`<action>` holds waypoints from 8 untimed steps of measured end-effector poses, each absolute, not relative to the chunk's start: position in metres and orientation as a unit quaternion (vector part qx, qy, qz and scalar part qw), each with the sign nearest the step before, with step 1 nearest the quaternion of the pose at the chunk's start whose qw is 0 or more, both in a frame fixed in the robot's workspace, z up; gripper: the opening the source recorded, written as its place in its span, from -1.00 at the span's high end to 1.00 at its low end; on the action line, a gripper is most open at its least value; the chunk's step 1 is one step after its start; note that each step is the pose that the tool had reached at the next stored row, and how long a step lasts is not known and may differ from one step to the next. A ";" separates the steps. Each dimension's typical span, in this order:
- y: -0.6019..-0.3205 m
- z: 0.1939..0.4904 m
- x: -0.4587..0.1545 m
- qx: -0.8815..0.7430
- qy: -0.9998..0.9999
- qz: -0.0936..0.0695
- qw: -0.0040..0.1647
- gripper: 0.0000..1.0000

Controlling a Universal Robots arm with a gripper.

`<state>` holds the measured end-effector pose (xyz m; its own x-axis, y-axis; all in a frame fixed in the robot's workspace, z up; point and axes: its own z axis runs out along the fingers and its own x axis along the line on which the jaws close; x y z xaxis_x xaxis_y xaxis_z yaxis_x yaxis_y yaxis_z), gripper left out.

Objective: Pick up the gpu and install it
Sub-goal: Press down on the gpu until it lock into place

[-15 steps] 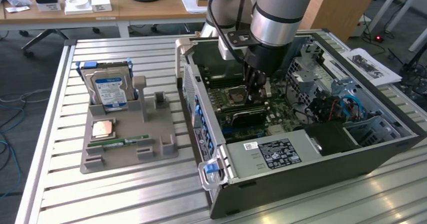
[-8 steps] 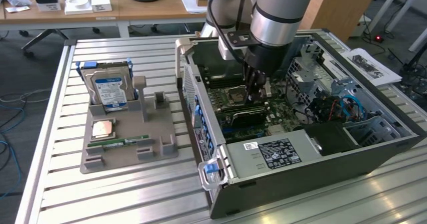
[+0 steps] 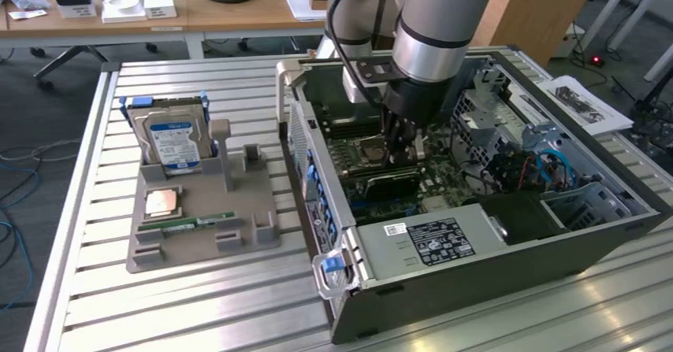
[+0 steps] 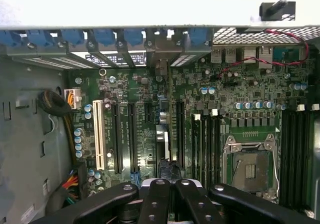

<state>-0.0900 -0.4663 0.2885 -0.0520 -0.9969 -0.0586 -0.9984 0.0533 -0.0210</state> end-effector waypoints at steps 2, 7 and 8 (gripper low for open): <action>-0.466 0.289 -0.090 -0.688 0.725 0.013 0.028 0.79; -0.466 0.289 -0.090 -0.688 0.725 0.013 0.028 0.79; -0.466 0.288 -0.090 -0.688 0.725 0.013 0.029 0.79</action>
<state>-0.0900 -0.4663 0.2885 -0.0520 -0.9969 -0.0586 -0.9984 0.0533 -0.0210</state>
